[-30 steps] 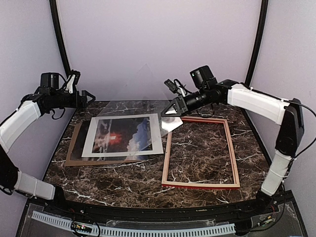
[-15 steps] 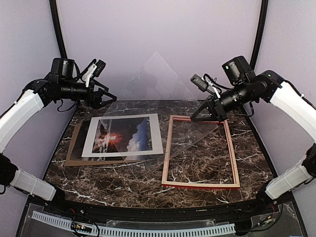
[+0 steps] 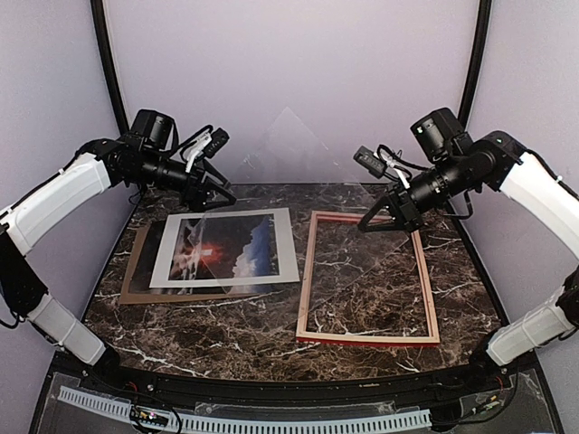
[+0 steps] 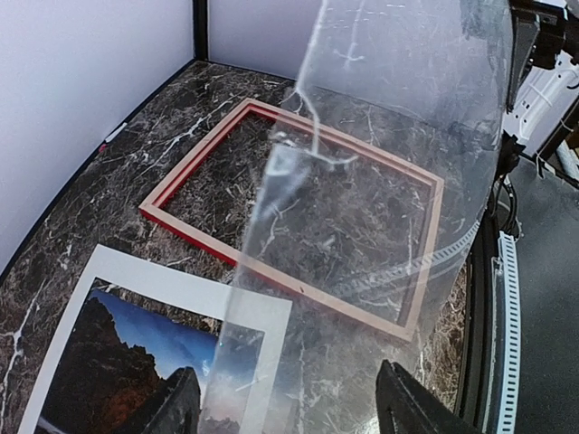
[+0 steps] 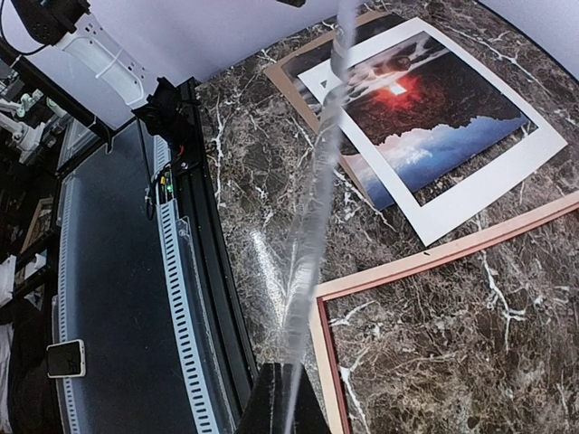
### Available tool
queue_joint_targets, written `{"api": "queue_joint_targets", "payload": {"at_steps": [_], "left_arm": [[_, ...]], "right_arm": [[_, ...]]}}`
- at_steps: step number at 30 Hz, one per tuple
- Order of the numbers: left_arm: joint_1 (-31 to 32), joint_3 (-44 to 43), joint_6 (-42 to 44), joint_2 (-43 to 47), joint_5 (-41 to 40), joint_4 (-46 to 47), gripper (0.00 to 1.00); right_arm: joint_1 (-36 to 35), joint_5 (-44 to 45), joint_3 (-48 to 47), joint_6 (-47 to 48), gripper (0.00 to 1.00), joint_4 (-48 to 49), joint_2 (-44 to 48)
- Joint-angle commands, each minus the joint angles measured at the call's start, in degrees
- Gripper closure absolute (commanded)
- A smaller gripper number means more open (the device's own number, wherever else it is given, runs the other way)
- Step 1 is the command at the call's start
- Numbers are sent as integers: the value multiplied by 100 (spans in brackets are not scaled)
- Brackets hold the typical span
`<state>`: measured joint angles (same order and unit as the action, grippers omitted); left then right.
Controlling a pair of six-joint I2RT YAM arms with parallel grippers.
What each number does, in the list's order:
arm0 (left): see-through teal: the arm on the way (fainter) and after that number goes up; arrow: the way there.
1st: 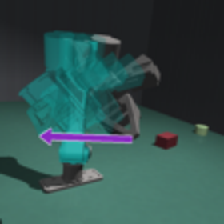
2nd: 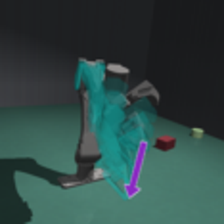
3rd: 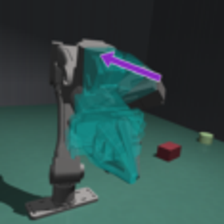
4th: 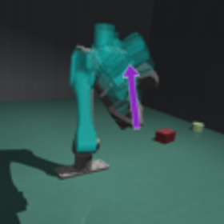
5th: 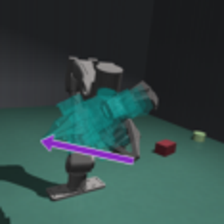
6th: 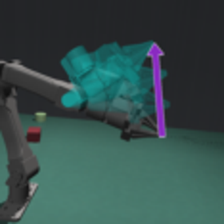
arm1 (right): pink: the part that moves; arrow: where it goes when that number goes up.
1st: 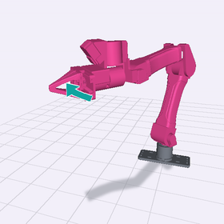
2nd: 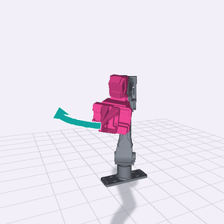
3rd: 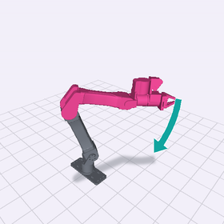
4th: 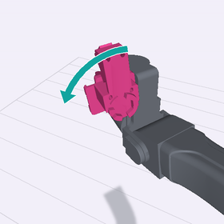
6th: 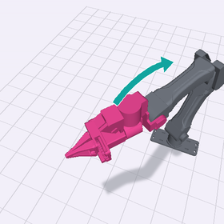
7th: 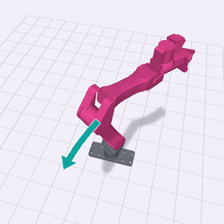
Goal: Put the photo into the frame
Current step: Pass from the right arm to the left
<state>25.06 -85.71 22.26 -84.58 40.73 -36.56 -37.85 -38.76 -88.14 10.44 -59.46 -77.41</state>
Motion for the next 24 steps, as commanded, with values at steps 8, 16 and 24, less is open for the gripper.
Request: {"api": "queue_joint_targets", "payload": {"at_steps": [8, 16, 24], "left_arm": [[52, 165, 231, 194, 653, -189, 62], [52, 390, 180, 439, 580, -193, 87], [52, 661, 33, 586, 632, -157, 99]], "right_arm": [[45, 376, 15, -55, 100, 207, 110], [228, 707, 86, -288, 100, 284, 84], [418, 573, 2, -457, 100, 363, -162]]}}
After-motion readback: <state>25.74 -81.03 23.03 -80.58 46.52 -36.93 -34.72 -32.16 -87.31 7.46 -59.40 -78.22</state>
